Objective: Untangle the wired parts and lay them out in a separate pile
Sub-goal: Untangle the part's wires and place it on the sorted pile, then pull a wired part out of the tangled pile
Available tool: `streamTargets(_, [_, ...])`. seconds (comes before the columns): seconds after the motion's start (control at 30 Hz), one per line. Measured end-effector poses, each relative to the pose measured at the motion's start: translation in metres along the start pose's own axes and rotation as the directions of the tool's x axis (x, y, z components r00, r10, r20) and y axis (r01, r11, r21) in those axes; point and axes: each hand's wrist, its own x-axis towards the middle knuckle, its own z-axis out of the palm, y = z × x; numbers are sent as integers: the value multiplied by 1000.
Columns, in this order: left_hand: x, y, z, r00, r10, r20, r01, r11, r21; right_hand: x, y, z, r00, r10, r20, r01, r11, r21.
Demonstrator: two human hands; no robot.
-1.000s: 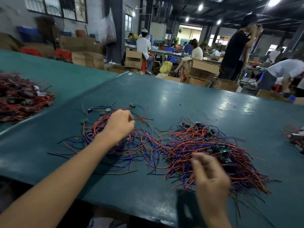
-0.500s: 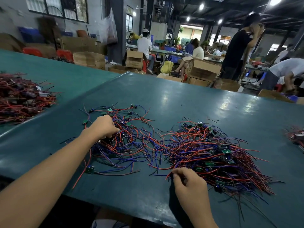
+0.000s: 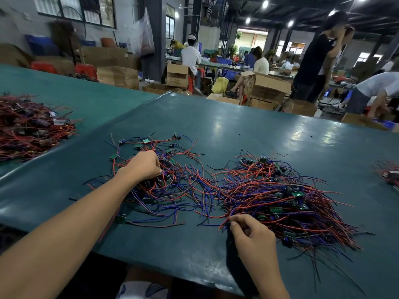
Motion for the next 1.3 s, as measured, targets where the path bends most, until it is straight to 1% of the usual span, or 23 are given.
streamTargets(0.1, [0, 3, -3, 998, -21, -53, 22, 1000, 17, -1, 1, 0, 1000, 1, 11, -1, 1000, 0])
streamTargets(0.23, [-2, 10, -5, 998, -63, -18, 64, 994, 88, 0, 1, 0, 1000, 12, 6, -12, 1000, 10])
streamTargets(0.37, [-5, 17, -2, 997, -71, -25, 72, 995, 67, -1, -1, -1, 1000, 18, 4, -18, 999, 43])
streamTargets(0.43, [-7, 19, -10, 995, -55, -78, 60, 996, 61, -1, -2, -1, 1000, 15, 10, -15, 999, 44])
streamTargets(0.57, [-10, 30, -46, 972, -12, -236, 26, 998, 58, -2, 0, 0, 1000, -14, 13, 14, 1000, 8])
streamTargets(0.67, [-13, 42, -77, 952, 30, -304, -38, 999, -21, -1, 0, -1, 1000, -6, 16, 6, 1000, 13])
streamTargets(0.73, [-15, 50, -93, 941, 34, -337, -95, 982, -166, -1, 0, 0, 1000, 0, 19, 0, 1000, 8])
streamTargets(0.77, [-16, 54, -100, 946, 30, -324, -135, 943, -306, 0, 0, 0, 1000, 0, 19, 0, 1000, 5])
streamTargets(0.8, [-19, 58, -104, 962, 28, -272, -165, 854, -494, 0, 0, 0, 1000, 0, 19, 0, 1000, 5])
streamTargets(0.83, [-22, 63, -107, 980, 36, -193, -160, 720, -675, -1, 0, -1, 1000, 0, 18, 0, 1000, 7])
streamTargets(0.87, [-27, 67, -107, 992, 60, -115, -128, 578, -806, -1, 0, -1, 1000, -2, 17, 2, 1000, 10])
streamTargets(0.9, [-31, 70, -105, 994, 96, -46, -86, 462, -883, -1, 0, -1, 1000, -7, 16, 6, 1000, 13])
streamTargets(0.93, [-35, 72, -101, 991, 134, 13, -38, 373, -927, -2, 0, -1, 1000, -10, 14, 10, 1000, 12])
streamTargets(1.0, [-41, 75, -89, 972, 209, 111, 61, 233, -971, -2, 1, -1, 1000, -6, 13, 6, 1000, 15])
streamTargets(1.1, [-48, 75, -63, 931, 291, 220, 207, 74, -976, -1, 2, -1, 1000, 7, 12, -8, 999, 38])
streamTargets(1.2, [-53, 75, -32, 902, 336, 272, 328, -121, -937, -1, 3, -1, 1000, -10, 17, 9, 999, 38])
streamTargets(1.3, [-56, 74, -7, 878, 376, 296, 404, -250, -880, -3, 1, -3, 999, -23, 23, 22, 999, 46])
